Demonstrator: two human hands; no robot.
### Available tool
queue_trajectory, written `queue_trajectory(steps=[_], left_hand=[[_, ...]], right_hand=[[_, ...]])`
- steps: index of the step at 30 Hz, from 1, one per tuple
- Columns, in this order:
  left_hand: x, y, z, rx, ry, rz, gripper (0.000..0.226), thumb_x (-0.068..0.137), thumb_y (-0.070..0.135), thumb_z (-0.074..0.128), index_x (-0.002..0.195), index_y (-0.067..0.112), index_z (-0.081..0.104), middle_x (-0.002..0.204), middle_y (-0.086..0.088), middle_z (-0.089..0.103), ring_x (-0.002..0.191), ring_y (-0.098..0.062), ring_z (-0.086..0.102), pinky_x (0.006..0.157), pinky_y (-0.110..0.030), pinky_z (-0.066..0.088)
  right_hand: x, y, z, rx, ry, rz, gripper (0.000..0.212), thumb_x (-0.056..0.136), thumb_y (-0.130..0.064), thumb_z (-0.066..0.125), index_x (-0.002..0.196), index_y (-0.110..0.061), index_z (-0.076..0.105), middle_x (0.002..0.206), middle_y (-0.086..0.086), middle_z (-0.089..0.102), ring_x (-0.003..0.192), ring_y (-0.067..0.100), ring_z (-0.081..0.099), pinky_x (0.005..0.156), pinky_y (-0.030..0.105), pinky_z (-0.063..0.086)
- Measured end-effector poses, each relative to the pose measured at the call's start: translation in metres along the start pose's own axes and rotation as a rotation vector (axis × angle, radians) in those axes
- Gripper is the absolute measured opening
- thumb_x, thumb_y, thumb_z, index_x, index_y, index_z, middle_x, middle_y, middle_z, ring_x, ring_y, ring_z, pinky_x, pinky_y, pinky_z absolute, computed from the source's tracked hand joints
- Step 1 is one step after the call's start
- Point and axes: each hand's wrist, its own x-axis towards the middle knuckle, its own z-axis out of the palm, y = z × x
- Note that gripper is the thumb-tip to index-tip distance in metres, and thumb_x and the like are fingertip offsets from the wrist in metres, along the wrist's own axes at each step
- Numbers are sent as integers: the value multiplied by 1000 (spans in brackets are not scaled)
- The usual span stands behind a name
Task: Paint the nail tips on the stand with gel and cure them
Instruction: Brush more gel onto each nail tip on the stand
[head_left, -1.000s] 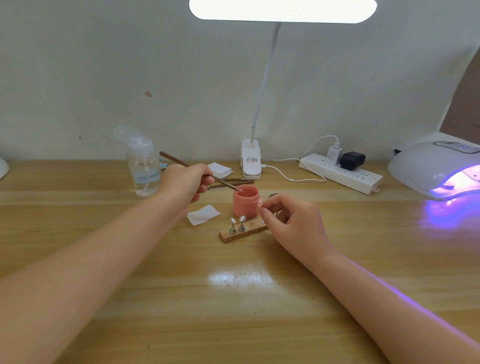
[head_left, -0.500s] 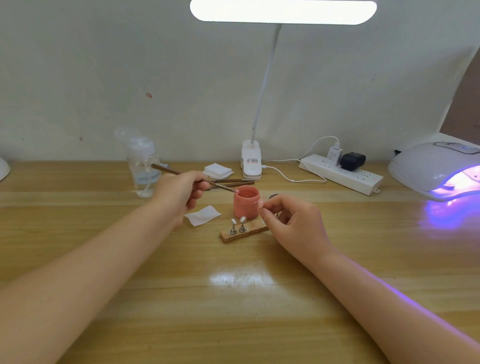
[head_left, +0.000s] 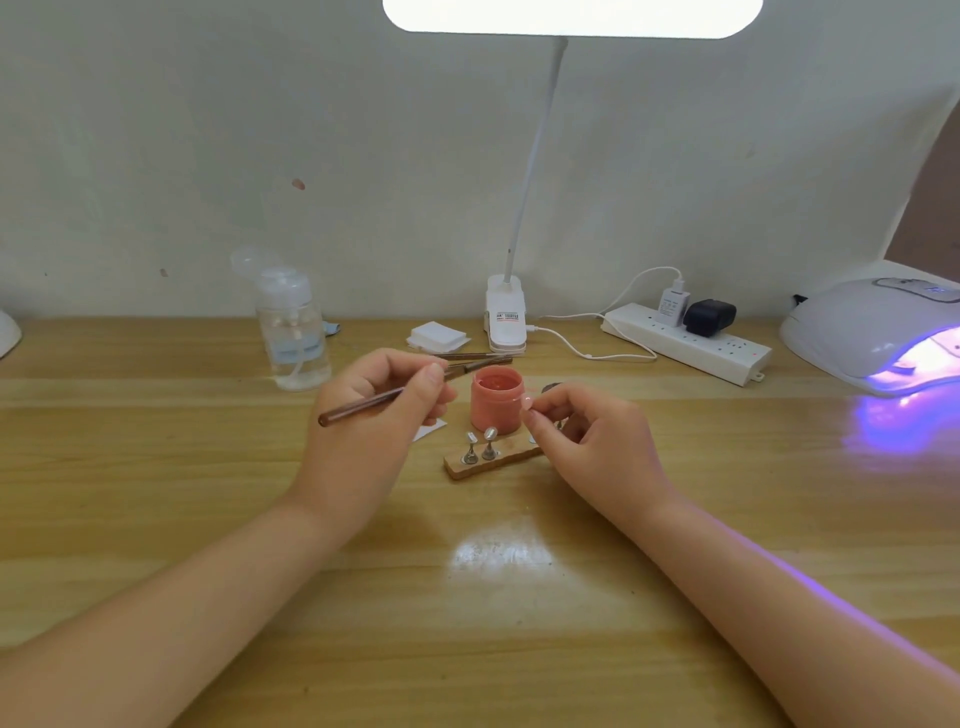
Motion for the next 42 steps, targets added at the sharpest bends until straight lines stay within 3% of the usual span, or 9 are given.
queue_trajectory(steps=[4,7,10,16,23,28,31,36,42], left_hand=[[-21,3,2,149,-175,107,16,88,35,56,98,39,68,96,13,73,94,-9,70,80,-22,55],[-28,2,6,238,-240,169,21,91,24,55,105,36,64,98,18,72,94,-6,69,77,-16,53],[-29,1,9,295,-245,222,25,89,13,55,102,33,64,96,21,71,90,-1,67,73,-7,46],[-29,0,10,290,-222,212,21,90,17,55,103,31,65,94,18,72,89,-3,68,72,-9,48],[-31,-2,6,241,-229,218,19,87,28,49,93,21,66,81,13,69,80,-8,67,71,-16,50],[-30,-2,8,253,-186,187,20,91,30,52,103,22,66,90,11,71,87,-12,69,74,-28,56],[-30,-2,9,266,-200,148,20,90,24,54,104,26,68,90,11,73,85,-13,69,75,-33,55],[-32,-1,6,211,-234,165,20,86,31,50,92,23,67,80,12,69,79,-6,67,71,-15,49],[-32,-1,9,230,-201,158,18,92,23,53,104,25,66,91,16,72,83,-3,66,70,-11,48]], right_hand=[[1,0,1,2,6,5,6,84,-19,72,79,-21,70,75,-9,68,50,16,52,53,20,41],[1,-1,0,-4,6,-3,5,84,-18,72,80,-21,71,76,-11,69,50,18,53,53,20,41],[1,-1,-1,-8,4,-16,6,84,-15,72,81,-20,71,75,-17,68,49,20,52,53,17,39],[1,0,-1,5,-3,-8,4,84,-16,72,84,-19,72,76,-12,69,52,17,52,56,22,41],[0,-4,-1,3,-9,-37,17,85,-12,70,79,-27,66,73,-34,64,50,31,51,48,27,43],[1,-2,0,-6,3,-24,16,84,-14,73,80,-29,67,77,-13,68,51,19,53,54,21,42],[1,-2,-1,-15,-4,-31,11,84,-14,73,81,-24,69,78,-13,68,50,18,51,53,20,41],[1,-5,-1,-33,-6,-39,13,84,-13,71,79,-24,67,71,-36,62,49,27,52,49,22,42],[1,-3,-1,-30,-9,-33,8,84,-15,72,82,-22,70,78,-13,68,51,16,53,55,21,42]])
